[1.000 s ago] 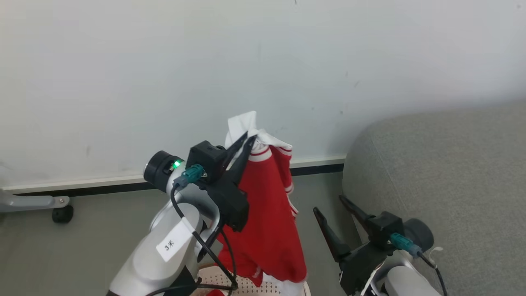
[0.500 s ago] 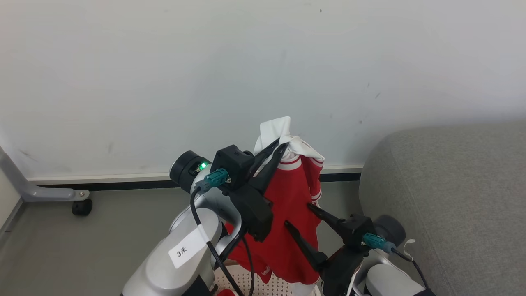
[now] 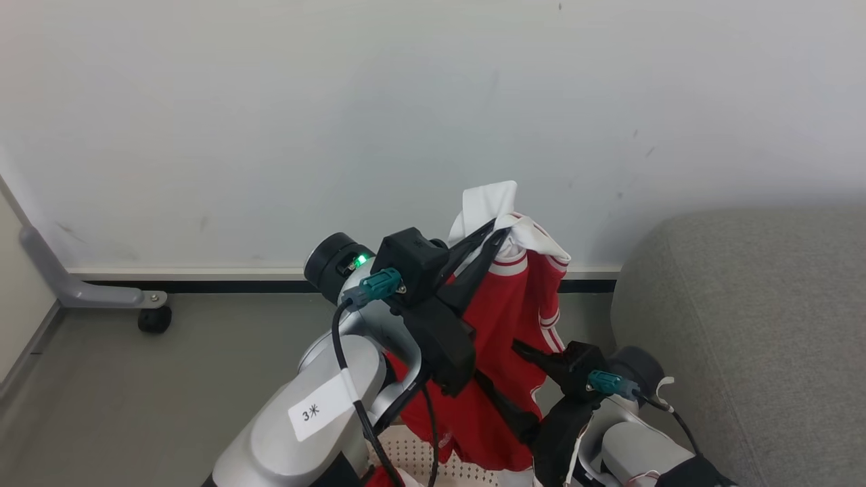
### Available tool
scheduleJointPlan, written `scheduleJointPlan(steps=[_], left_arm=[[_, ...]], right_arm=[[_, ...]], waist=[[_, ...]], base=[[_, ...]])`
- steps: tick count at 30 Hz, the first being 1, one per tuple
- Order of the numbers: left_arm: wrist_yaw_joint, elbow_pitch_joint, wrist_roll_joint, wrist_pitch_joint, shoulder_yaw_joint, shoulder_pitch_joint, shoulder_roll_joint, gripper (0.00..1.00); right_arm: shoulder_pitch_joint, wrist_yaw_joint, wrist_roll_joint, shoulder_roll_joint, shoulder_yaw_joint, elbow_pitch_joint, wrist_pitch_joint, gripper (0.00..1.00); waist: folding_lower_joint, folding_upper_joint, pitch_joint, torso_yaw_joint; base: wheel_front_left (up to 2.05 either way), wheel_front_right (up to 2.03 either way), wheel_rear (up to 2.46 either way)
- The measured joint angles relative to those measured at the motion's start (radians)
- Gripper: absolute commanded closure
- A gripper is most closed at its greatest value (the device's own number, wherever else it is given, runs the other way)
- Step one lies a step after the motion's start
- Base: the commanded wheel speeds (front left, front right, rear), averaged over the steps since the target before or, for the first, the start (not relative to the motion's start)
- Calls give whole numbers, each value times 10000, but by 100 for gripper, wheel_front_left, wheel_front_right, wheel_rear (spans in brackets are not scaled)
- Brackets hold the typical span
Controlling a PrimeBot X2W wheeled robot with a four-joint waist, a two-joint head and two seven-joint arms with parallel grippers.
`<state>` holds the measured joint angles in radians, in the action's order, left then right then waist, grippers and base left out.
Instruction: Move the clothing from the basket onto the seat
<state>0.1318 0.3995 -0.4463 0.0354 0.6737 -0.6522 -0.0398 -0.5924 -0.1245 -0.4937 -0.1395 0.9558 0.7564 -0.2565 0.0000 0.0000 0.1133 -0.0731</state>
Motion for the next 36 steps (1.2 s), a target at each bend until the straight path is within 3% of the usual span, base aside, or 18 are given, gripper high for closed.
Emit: scheduleJointPlan(steps=[4,5,6,8,13,22,24,26,27,36], left_arm=[[0,-222,-113,-84,180,-19,-6,100],[0,-299,-303,-105,213,-29,2,100],[0,-314,-353,-142,242,-47,-10,100],[0,-318,-384,-163,213,-65,-4,100],[-35,-217,-385,-263,40,-65,-27,100],[-523,144,-533,-303,-627,188,-721,100],[-608,203,-558,-290,-742,345,-817,67],[-677,274,-598,-232,-840,497,-872,7],[-725,291,-623,-211,-905,574,-901,0],[-970,385,-635,280,-1080,1232,-1005,0]], right_arm=[[-311,0,-370,23,414,270,0,0],[-529,0,-616,69,627,378,0,22],[-624,0,-727,79,702,414,0,60],[-776,0,-840,113,915,525,0,100],[-961,0,-1170,146,1344,606,0,100],[-1168,-2,-1764,-151,1659,247,0,100],[-1193,-2,-1944,-314,1601,194,0,100],[-1247,-2,-2056,-506,1486,144,0,100],[-1294,-2,-2121,-610,1429,94,0,100],[-1608,-2,-2525,-1383,752,-228,2,100]], waist=[[0,0,-71,-129],[0,0,-108,-192],[0,0,-125,-218],[0,0,-157,-269],[1,0,-217,-289],[0,0,-294,100],[0,0,-312,229],[0,0,-328,367],[1,0,-336,437],[0,0,-374,1112]], base=[[0,0,0],[0,0,0],[0,0,0],[0,0,0],[0,0,0],[0,0,0],[0,0,0],[0,0,0],[0,0,0],[0,0,0]])
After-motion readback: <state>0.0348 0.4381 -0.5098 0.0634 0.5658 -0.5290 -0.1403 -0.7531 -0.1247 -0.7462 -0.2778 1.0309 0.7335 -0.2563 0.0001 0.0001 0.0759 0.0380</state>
